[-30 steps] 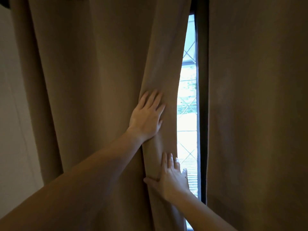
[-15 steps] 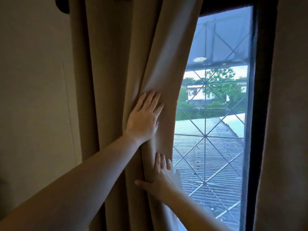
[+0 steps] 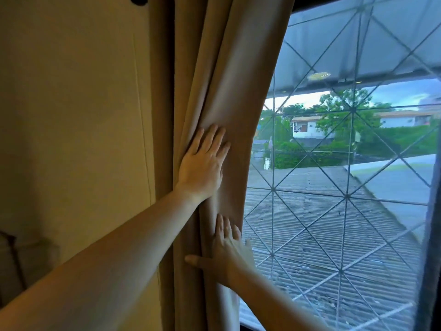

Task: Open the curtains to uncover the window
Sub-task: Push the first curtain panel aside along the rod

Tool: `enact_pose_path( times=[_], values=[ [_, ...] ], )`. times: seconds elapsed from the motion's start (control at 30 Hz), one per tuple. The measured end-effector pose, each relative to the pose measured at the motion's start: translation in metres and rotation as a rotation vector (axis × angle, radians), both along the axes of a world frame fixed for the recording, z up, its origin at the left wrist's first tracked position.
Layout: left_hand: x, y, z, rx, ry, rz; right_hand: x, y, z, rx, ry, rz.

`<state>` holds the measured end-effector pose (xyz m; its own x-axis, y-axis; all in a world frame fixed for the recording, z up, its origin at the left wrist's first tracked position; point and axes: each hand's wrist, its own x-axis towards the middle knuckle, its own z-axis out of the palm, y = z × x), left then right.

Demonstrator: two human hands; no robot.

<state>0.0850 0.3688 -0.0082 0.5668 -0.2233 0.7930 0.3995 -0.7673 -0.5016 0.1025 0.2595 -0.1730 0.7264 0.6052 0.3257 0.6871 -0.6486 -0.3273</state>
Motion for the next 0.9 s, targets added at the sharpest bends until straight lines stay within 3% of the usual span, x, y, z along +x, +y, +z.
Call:
enact_pose_path(
  times=[0.9],
  values=[
    [-0.02,0.158,-0.011,-0.013,-0.004,0.195,-0.01,0.17,-0.001,-0.07,0.054,0.208]
  ],
)
